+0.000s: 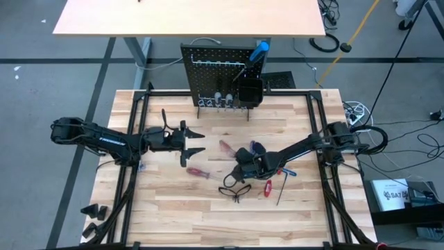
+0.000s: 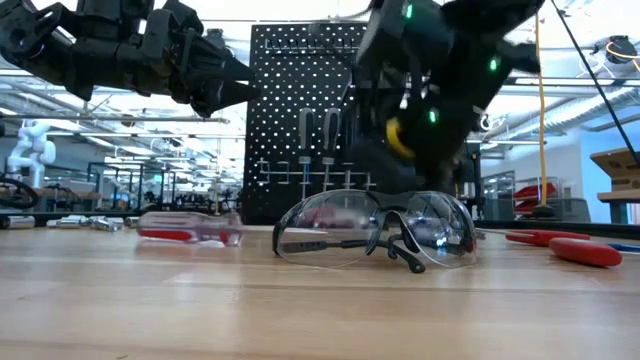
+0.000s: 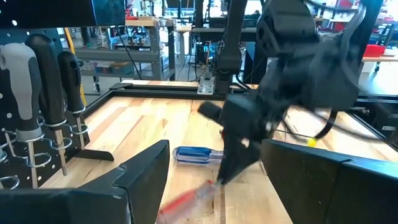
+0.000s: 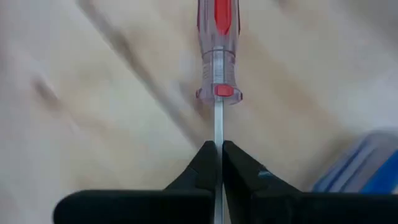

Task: Hang tools onto peg board
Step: Hang the red screwdriver onto the peg board

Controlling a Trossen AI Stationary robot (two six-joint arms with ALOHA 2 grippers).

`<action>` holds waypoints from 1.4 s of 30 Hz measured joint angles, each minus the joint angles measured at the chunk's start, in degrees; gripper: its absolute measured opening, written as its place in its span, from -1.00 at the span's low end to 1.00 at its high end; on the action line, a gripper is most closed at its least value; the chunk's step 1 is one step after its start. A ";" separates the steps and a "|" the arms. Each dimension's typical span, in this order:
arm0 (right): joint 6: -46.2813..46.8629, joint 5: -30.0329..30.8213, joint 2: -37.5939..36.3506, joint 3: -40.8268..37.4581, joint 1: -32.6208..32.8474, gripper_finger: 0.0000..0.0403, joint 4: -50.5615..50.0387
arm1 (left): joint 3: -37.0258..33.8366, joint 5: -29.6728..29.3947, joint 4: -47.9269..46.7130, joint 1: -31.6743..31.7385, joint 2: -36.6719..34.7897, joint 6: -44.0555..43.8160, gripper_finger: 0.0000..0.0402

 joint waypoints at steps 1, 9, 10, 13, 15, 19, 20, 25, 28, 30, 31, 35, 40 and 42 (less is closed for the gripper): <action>-0.38 1.35 -1.11 0.19 0.30 -0.98 0.26 | 0.00 0.00 -0.08 0.00 0.00 0.00 0.29; -9.38 5.10 -6.83 0.31 3.34 -0.99 8.22 | 0.00 1.28 -0.27 0.01 0.26 -0.04 0.29; -10.98 5.21 -7.06 0.34 3.73 -0.99 10.39 | 0.00 2.01 -0.16 0.00 0.26 -0.04 0.29; -15.25 5.20 -7.60 0.34 4.54 -0.99 15.03 | 0.00 3.91 0.40 0.00 0.26 -0.36 0.29; -17.35 6.90 -8.25 0.36 4.94 -0.99 17.60 | 0.00 4.62 0.99 -0.03 0.26 -0.45 0.29; -20.69 11.68 -8.74 0.40 5.77 -0.99 19.93 | 0.00 4.63 2.79 -0.56 0.26 -0.19 0.29; -22.45 12.76 -8.90 0.40 6.05 -0.99 20.76 | 0.00 4.61 3.20 -0.63 0.26 -0.19 0.29; -32.44 12.81 -9.02 0.45 6.90 -1.00 32.02 | 0.00 4.55 6.14 -1.47 0.26 0.00 0.29; -37.84 12.65 -8.99 0.49 6.72 -1.00 39.00 | 0.00 4.65 7.75 -2.54 0.28 0.03 0.29; -40.26 11.17 -8.95 0.51 6.21 -1.00 41.87 | 0.00 5.34 10.10 -3.27 0.66 0.03 0.29; -40.86 9.49 -8.95 0.51 5.83 -1.00 43.02 | 0.00 5.75 11.23 -3.65 0.77 0.05 0.29; -40.97 3.69 -8.91 0.51 4.27 -1.00 45.10 | 0.00 6.26 16.12 -5.36 2.39 0.05 0.29; -40.55 0.69 -8.91 0.51 3.12 -1.00 46.15 | 0.02 6.27 22.57 -6.83 6.01 0.07 0.29; -39.82 -0.89 -8.91 0.51 2.81 -1.00 46.03 | 0.04 6.27 25.75 -7.30 7.57 0.02 0.29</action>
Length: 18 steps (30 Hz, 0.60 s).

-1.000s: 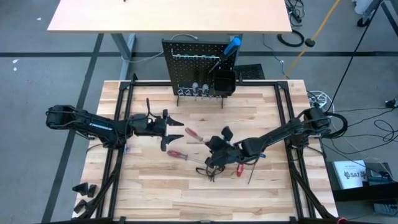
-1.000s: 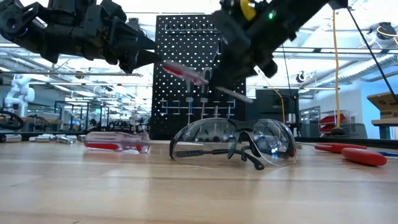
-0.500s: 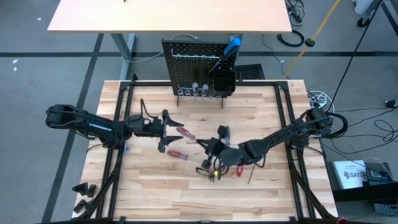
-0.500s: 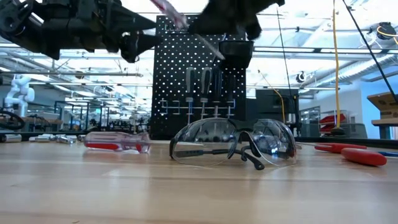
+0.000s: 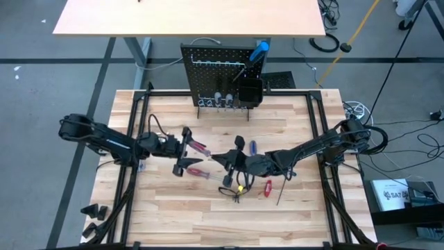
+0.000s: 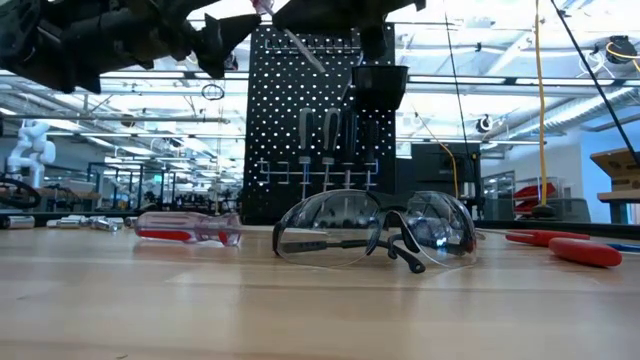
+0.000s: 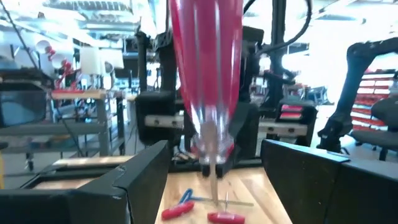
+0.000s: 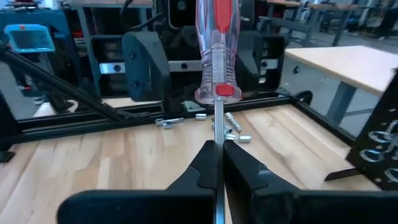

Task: Hang tools onto peg board
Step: Hang the red screwdriver onto the peg board

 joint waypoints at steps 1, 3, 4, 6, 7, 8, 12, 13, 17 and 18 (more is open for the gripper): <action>0.24 -0.08 0.15 0.00 -0.04 -1.00 0.04 | 0.00 0.01 1.10 -0.18 0.79 -0.01 0.29; 0.24 -0.06 0.63 0.07 -0.02 -1.00 0.33 | 0.04 0.00 2.38 -0.57 2.06 -0.04 0.29; 0.27 -0.06 0.74 0.07 -0.02 -1.00 0.02 | 0.18 0.00 2.52 -0.75 2.49 -0.27 0.29; 0.72 -0.04 1.27 0.07 -0.02 -1.00 0.62 | 0.83 0.01 3.13 -0.83 3.30 -0.96 0.29; 0.80 -0.06 1.35 0.07 0.00 -1.00 0.44 | 1.03 0.05 3.27 -0.83 3.62 -1.22 0.29; 0.89 -0.07 1.51 0.07 0.02 -0.99 0.35 | 1.54 0.14 3.31 -0.83 4.02 -1.41 0.29; 1.30 -0.06 1.94 0.07 0.15 -0.99 0.78 | 2.15 1.68 3.26 -0.85 5.04 -1.45 0.27; 1.13 0.00 1.94 0.07 0.17 -0.99 0.95 | 2.17 1.79 3.32 -0.85 5.16 -1.47 0.24; 0.27 -0.08 1.94 0.07 0.24 -0.99 0.97 | 2.17 1.90 3.31 -0.85 5.21 -1.42 -0.03; 0.23 -0.06 1.94 0.07 0.24 -0.99 1.00 | 2.17 1.90 3.33 -0.83 5.21 -1.43 -0.13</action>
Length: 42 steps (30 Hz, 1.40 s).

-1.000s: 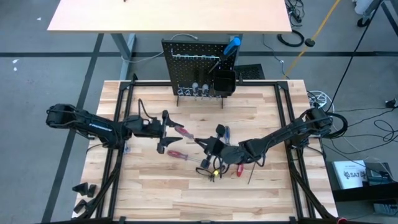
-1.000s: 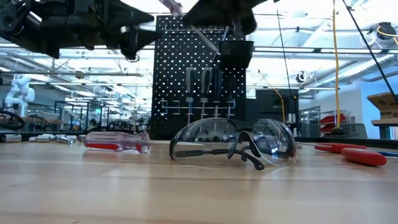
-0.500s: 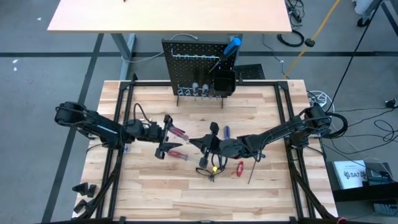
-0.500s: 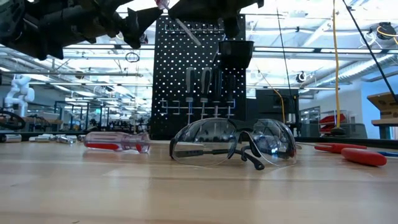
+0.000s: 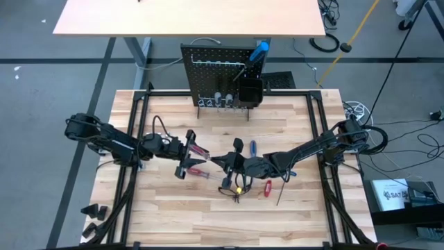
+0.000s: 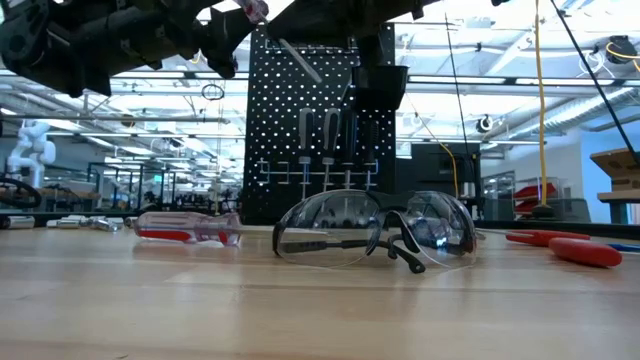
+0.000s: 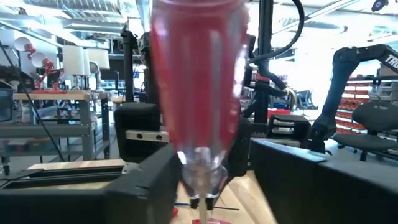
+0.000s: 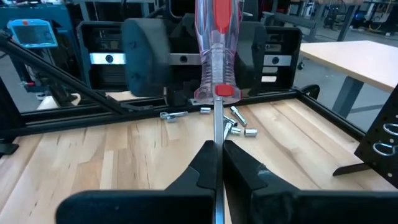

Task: Hang tools onto peg board
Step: Hang the red screwdriver onto the peg board

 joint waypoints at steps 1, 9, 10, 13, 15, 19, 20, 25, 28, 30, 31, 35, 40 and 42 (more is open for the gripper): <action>-0.02 -0.03 0.00 0.00 0.01 -0.99 -0.05 | 0.00 0.00 -0.02 0.00 0.00 0.02 -0.24; -0.06 -0.16 0.00 0.00 0.07 -0.97 -0.24 | 0.02 0.04 -0.33 0.00 0.00 1.49 -0.64; -0.07 -0.09 0.00 0.00 0.07 -0.95 -0.25 | 0.02 0.04 -0.33 0.00 0.00 1.49 -0.64; -1.99 0.11 0.00 0.00 0.04 -0.83 -0.23 | 0.01 0.02 -0.56 0.00 -0.01 1.53 -0.64; -3.29 0.36 0.00 0.00 0.04 -0.71 -0.13 | 0.00 0.00 -1.13 -0.01 0.00 1.52 -0.64; -6.58 1.06 -1.83 0.00 -0.02 -0.43 -2.60 | -0.02 -1.21 -3.55 0.00 0.00 1.42 -0.64; -6.92 1.11 -2.99 0.00 -0.02 -0.36 -5.07 | -0.02 -2.16 -4.25 -0.02 -0.09 1.42 -0.64; 1.00 0.84 -11.21 0.00 -0.02 -0.17 -26.95 | -0.02 -10.18 -13.77 0.26 -4.35 2.56 -0.64; 7.68 0.52 -14.08 -0.11 0.05 -0.13 -40.76 | -0.04 -21.98 -21.53 0.83 -7.53 6.18 -0.64; 10.09 0.52 -14.67 -1.61 0.11 -0.12 -44.43 | -0.04 -30.53 -23.51 2.28 -8.61 8.30 -0.64; 10.30 0.52 -14.73 -2.85 0.09 -0.12 -44.47 | -0.04 -33.00 -23.50 3.44 -8.83 9.04 -0.64; 8.35 0.44 -14.49 -8.94 -0.97 -0.14 -38.51 | 2.41 -34.22 -23.91 9.65 -9.03 9.14 -0.64; 7.28 0.07 -14.49 -14.09 -4.23 -0.15 -31.87 | 9.79 -31.94 -31.75 17.17 -9.01 10.00 -0.64; 7.09 0.00 -14.49 -14.29 -5.47 -0.15 -31.64 | 13.98 -31.02 -36.02 19.68 -9.10 10.49 -0.64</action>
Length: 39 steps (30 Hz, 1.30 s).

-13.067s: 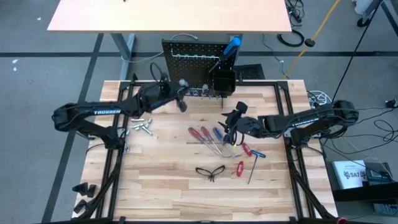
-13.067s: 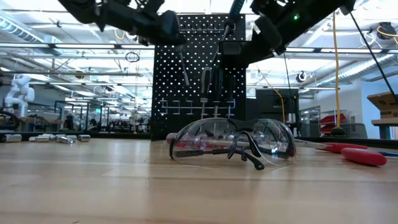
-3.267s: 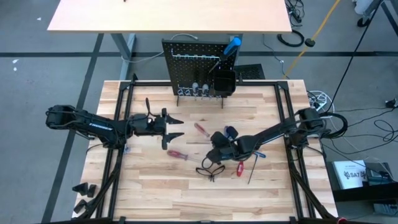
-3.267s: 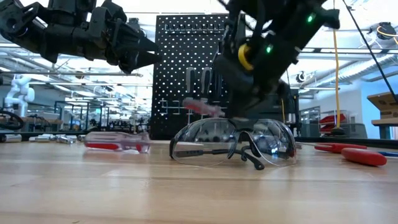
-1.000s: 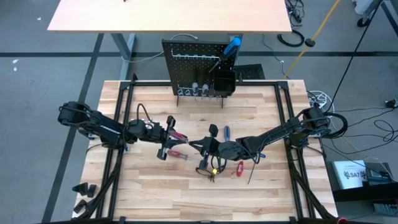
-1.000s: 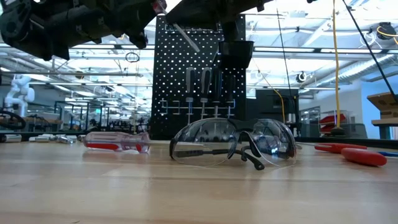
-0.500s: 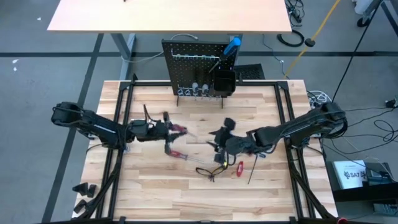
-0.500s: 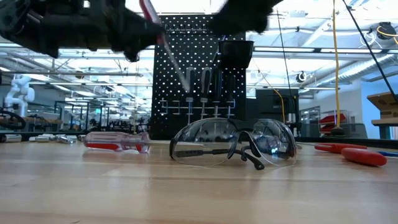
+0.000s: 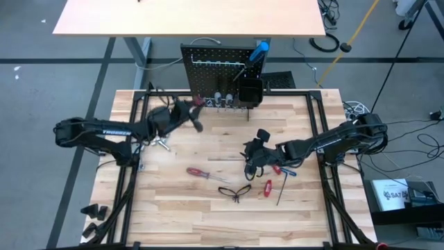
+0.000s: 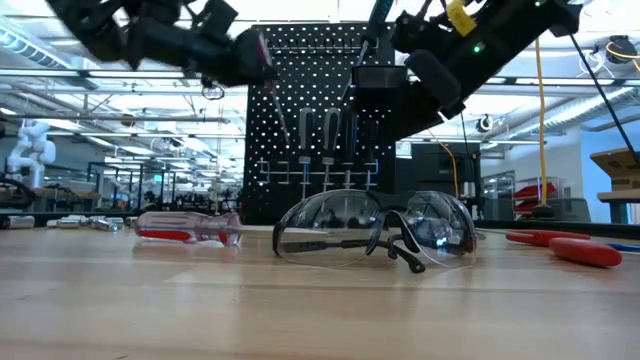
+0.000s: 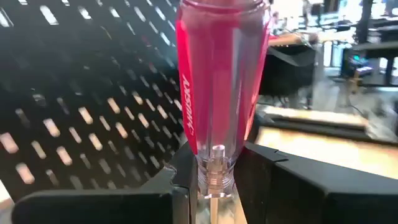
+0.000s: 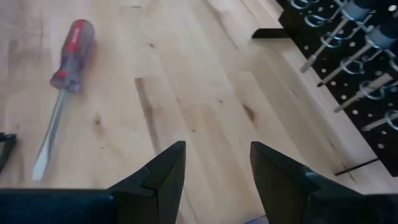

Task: Hang tools onto peg board
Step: Hang the red screwdriver onto the peg board

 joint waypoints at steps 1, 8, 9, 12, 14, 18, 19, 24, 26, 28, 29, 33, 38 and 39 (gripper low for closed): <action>-0.28 -0.02 0.00 0.00 -0.58 -0.15 0.04 | 2.03 0.11 -2.76 1.07 -0.04 0.00 -0.64; -4.12 -3.12 0.00 -0.04 -4.61 -0.15 0.72 | 8.18 0.57 -15.48 3.40 0.28 -1.43 -0.64; -4.50 -4.01 0.00 -0.04 -5.30 -0.15 0.74 | 8.18 1.14 -15.99 3.39 0.34 -1.39 -0.64; -6.12 -6.79 0.00 -0.04 -7.75 -0.15 0.98 | 8.16 1.84 -14.89 3.54 0.36 -0.29 -0.64; -7.47 -9.07 0.00 -0.04 -9.54 -0.15 1.97 | 8.16 1.86 -13.39 4.15 0.31 0.73 -0.64; -9.10 -13.50 0.00 -0.04 -12.49 -0.15 5.20 | 8.16 1.92 -13.96 5.55 0.65 1.49 -0.64; -9.58 -14.33 0.00 -0.04 -13.01 -0.15 5.65 | 8.17 2.29 -14.01 5.85 1.03 1.48 -0.64; -10.74 -16.50 0.00 -0.04 -14.55 -0.15 6.53 | 8.16 5.70 -13.83 7.01 3.74 0.00 -0.64; -10.77 -16.52 0.00 -0.04 -14.75 -0.15 6.60 | 8.16 5.73 -13.43 7.33 5.06 -0.02 -0.64; -10.78 -16.50 0.00 -0.04 -14.85 -0.15 6.60 | 8.16 5.73 -13.59 7.70 6.00 -0.02 -0.64; -10.78 -16.51 0.00 -0.04 -14.85 -0.15 6.60 | 8.16 5.73 -13.50 7.89 6.43 -0.03 -0.64; -11.50 -16.51 0.00 -0.04 -14.85 -0.15 6.58 | 8.16 5.58 -13.38 8.38 7.35 -0.04 -0.64; -11.61 -16.52 0.00 -0.04 -14.83 -0.15 6.55 | 8.16 5.49 -12.94 9.02 8.20 -0.12 -0.64; -11.61 -16.50 0.00 -0.04 -14.85 -0.15 6.55 | 8.16 5.49 -12.98 9.19 8.62 -0.45 -0.64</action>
